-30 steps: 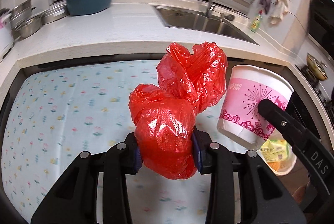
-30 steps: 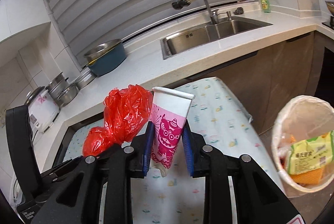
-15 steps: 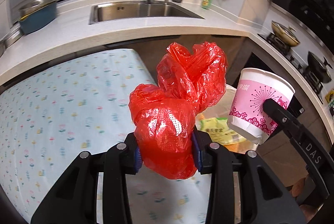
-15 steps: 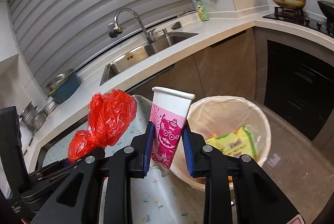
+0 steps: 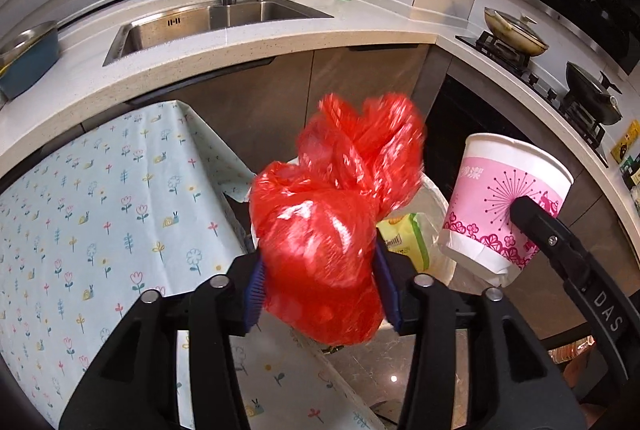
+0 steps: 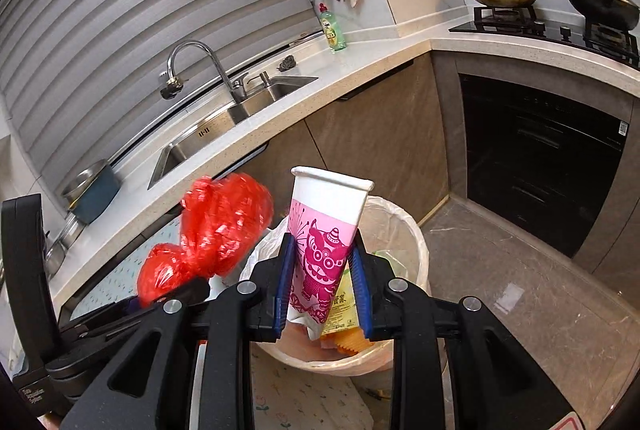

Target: Collect trash

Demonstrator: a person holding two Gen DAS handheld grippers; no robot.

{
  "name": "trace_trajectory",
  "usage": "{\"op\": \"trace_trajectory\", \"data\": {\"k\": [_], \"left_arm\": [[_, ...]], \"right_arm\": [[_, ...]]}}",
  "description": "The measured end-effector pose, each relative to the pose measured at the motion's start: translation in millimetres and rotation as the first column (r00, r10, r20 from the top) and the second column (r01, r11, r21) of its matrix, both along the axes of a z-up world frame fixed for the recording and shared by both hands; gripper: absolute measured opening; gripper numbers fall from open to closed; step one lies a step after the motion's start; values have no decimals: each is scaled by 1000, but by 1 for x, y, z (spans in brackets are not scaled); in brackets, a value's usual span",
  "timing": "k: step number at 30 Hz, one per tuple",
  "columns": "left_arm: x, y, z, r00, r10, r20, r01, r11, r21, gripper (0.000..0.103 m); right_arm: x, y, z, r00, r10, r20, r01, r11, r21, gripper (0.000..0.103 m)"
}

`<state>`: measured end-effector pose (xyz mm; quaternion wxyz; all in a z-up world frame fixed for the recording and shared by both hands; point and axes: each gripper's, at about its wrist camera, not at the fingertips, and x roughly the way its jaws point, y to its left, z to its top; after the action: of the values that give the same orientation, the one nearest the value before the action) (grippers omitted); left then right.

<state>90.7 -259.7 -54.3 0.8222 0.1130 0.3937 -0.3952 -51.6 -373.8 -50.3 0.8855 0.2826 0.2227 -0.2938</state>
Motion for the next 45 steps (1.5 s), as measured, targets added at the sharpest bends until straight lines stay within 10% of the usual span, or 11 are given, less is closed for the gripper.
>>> {"op": "trace_trajectory", "data": {"k": [27, 45], "left_arm": [[17, 33, 9, 990, 136, 35, -135, 990, -27, 68], [3, 67, 16, 975, 199, 98, -198, 980, -18, 84]], "right_arm": [[39, 9, -4, 994, 103, -39, -104, 995, -12, 34], [38, 35, 16, 983, 155, -101, -162, 985, -64, 65]]}}
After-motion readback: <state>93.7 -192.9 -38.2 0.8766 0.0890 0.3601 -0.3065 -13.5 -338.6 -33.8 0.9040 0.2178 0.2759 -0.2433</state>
